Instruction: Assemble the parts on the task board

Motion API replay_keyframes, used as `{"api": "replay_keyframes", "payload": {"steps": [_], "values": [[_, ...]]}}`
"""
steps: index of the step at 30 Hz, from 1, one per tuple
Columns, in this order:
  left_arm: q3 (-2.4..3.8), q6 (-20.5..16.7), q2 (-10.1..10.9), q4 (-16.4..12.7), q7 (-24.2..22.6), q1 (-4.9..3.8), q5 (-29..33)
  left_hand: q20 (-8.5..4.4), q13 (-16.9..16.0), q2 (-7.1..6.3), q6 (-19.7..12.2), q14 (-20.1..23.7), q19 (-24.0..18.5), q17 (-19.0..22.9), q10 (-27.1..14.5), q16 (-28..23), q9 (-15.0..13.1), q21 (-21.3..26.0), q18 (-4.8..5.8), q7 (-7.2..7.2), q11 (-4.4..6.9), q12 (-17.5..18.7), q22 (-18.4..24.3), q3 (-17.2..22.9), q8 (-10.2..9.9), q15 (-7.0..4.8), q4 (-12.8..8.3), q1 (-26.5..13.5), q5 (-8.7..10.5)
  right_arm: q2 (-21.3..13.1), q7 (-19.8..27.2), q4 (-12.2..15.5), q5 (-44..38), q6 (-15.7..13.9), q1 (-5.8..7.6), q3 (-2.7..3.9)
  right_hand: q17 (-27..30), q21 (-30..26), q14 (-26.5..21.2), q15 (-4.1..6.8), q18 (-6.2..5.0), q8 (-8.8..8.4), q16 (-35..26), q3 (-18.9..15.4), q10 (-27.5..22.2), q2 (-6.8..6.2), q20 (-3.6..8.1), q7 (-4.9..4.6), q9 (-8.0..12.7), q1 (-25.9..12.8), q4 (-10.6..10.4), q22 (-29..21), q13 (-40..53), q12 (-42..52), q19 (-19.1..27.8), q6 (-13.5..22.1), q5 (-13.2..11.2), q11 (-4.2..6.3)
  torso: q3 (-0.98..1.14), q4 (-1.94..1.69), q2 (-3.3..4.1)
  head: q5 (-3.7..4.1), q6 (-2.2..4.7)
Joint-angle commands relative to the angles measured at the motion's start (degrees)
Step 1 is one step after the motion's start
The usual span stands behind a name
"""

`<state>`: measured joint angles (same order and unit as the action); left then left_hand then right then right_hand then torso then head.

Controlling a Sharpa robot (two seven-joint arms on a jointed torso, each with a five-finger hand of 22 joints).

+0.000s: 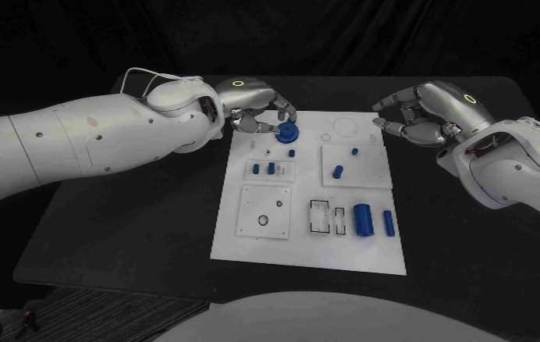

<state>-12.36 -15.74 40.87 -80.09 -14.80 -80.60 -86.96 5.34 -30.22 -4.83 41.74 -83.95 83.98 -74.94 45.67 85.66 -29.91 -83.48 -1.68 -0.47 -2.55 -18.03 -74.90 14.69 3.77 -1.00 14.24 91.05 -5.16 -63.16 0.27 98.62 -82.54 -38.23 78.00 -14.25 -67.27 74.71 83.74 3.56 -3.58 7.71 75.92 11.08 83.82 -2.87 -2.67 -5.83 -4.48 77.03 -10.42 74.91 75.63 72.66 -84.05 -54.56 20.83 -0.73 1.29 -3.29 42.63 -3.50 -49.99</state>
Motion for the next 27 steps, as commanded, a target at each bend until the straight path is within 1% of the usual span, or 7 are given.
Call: {"api": "replay_keyframes", "payload": {"steps": [1, 3, 4, 7, 14, 22, 27], "values": [[0.05, -2.64, -0.94, 0.61, -1.97, 0.35, -7.75, 0.08, 2.09, -0.68, 0.35, -1.55, -0.61, -8.49, -0.87, -0.82, 1.72, 0.90, -0.47, -0.71, 0.18, 2.49, -12.19, -0.20, -0.04, -0.30, -0.77, -0.44, 0.34, 0.03, 0.49, -0.25, 0.12, 0.09, -0.53, 0.02, 0.00, 0.29, 2.69, -0.04, 0.43, -0.20, 0.27, 0.37, 1.38, 0.02, -0.08, 0.04, 0.06, 0.44, -0.04, 10.94, -4.64, 0.20, -1.19, -0.38, 0.32, 0.28, 0.01, -0.04, -0.06, 0.04, -0.01], [0.05, -2.89, -1.49, 1.05, -1.85, 0.54, -8.41, 0.06, 2.52, -0.71, 0.56, -1.43, -0.69, -8.17, -0.89, -1.02, 2.17, 1.06, -0.51, -0.72, 0.34, 2.60, -12.13, -0.25, -0.02, -0.45, -0.92, -0.61, 0.29, 0.07, 0.52, -0.40, 0.19, 0.29, -0.78, 0.02, 0.01, 0.24, 2.69, -0.03, 0.42, -0.21, 0.27, 0.41, 1.38, 0.03, -0.08, 0.04, 0.06, 0.49, 0.00, 10.93, -4.65, 0.19, -1.18, -0.37, 0.47, 0.29, -0.01, 0.01, -0.06, 0.00, -0.01], [0.05, -2.88, -1.94, 1.45, -1.80, 0.73, -8.79, 0.02, 3.35, -0.86, 0.94, -1.34, -0.62, -7.85, -1.27, -1.20, 2.90, 1.11, -0.52, -0.49, 0.04, 2.97, -12.13, -0.50, 0.01, -0.41, -1.09, -1.13, 0.38, 0.10, 0.54, -0.49, 0.25, 0.43, -0.98, 0.02, 0.01, 0.24, 2.69, -0.03, 0.42, -0.21, 0.27, 0.41, 1.38, 0.03, -0.08, 0.04, 0.06, 0.49, 0.00, 10.93, -4.65, 0.19, -1.18, -0.37, 0.47, 0.29, 0.01, 0.10, -0.05, -0.10, -0.01], [0.05, -2.77, -2.58, 2.04, -1.64, 1.08, -9.21, -0.01, 5.27, -0.92, 1.28, -0.63, -1.41, -6.36, -2.47, -2.21, 4.47, 2.34, -0.83, -0.62, 0.42, 3.98, -11.68, -1.13, -0.01, -0.60, -1.63, -2.06, 0.64, 0.12, 0.57, -0.61, 0.32, 0.59, -1.32, 0.02, 0.01, 0.24, 2.69, -0.03, 0.42, -0.21, 0.27, 0.41, 1.38, 0.03, -0.08, 0.04, 0.06, 0.49, 0.00, 10.93, -4.65, 0.19, -1.18, -0.37, 0.47, 0.29, 0.05, 0.14, -0.05, -0.03, -0.01], [0.05, -2.79, -3.78, 3.43, -1.11, 1.81, -9.60, -0.06, 8.35, -0.44, 3.04, 0.27, -2.39, -4.22, -3.88, -3.49, 6.79, 4.31, -1.28, 0.55, 0.44, 5.10, -11.03, -2.58, 0.17, -0.76, -2.64, -3.87, 0.74, -0.03, 0.62, -0.81, 0.38, 0.84, -1.78, 0.02, 0.03, 0.26, 2.68, -0.03, 0.43, -0.23, 0.26, 0.46, 1.36, 0.02, -0.07, 0.04, 0.07, 0.55, 0.05, 10.93, -4.67, 0.16, -1.18, -0.37, 0.62, 0.29, 0.03, 0.06, -0.04, 0.23, -0.01], [0.05, -1.04, -4.91, 4.26, -0.87, 2.33, -9.68, -0.27, 9.49, 0.09, 4.75, 0.03, -2.24, -4.22, -0.94, -3.10, 8.31, 4.67, -1.32, 1.50, 0.98, 3.57, -11.04, -3.16, 0.34, -1.10, -3.54, -4.48, 0.90, 0.08, 0.70, -0.95, 0.40, 0.99, -2.05, 0.02, -0.04, 0.22, 2.69, -0.03, 0.42, -0.23, 0.31, 0.54, 1.35, 0.00, -0.06, 0.05, 0.07, 0.67, 0.15, 10.92, -4.70, 0.13, -1.17, -0.39, 0.79, 0.28, 0.00, -0.01, -0.07, 0.22, -0.01], [0.05, 0.52, -5.68, 4.72, -0.62, 2.85, -9.69, -0.41, 9.36, 0.21, 4.79, 0.04, -2.28, -4.24, 0.75, -2.90, 9.03, 4.95, -1.37, 1.51, 0.76, 2.34, -11.01, -3.24, 0.15, -1.10, -3.94, -4.54, 0.94, 0.21, 0.90, -1.05, 0.40, 0.93, -2.20, 0.02, -0.17, 0.26, 2.71, -0.03, 0.43, -0.24, 0.41, 0.60, 1.34, -0.01, -0.06, 0.04, 0.08, 0.77, 0.24, 10.93, -4.68, 0.14, -1.18, -0.39, 0.93, 0.27, 0.00, 0.03, -0.06, 0.10, -0.01]]}}
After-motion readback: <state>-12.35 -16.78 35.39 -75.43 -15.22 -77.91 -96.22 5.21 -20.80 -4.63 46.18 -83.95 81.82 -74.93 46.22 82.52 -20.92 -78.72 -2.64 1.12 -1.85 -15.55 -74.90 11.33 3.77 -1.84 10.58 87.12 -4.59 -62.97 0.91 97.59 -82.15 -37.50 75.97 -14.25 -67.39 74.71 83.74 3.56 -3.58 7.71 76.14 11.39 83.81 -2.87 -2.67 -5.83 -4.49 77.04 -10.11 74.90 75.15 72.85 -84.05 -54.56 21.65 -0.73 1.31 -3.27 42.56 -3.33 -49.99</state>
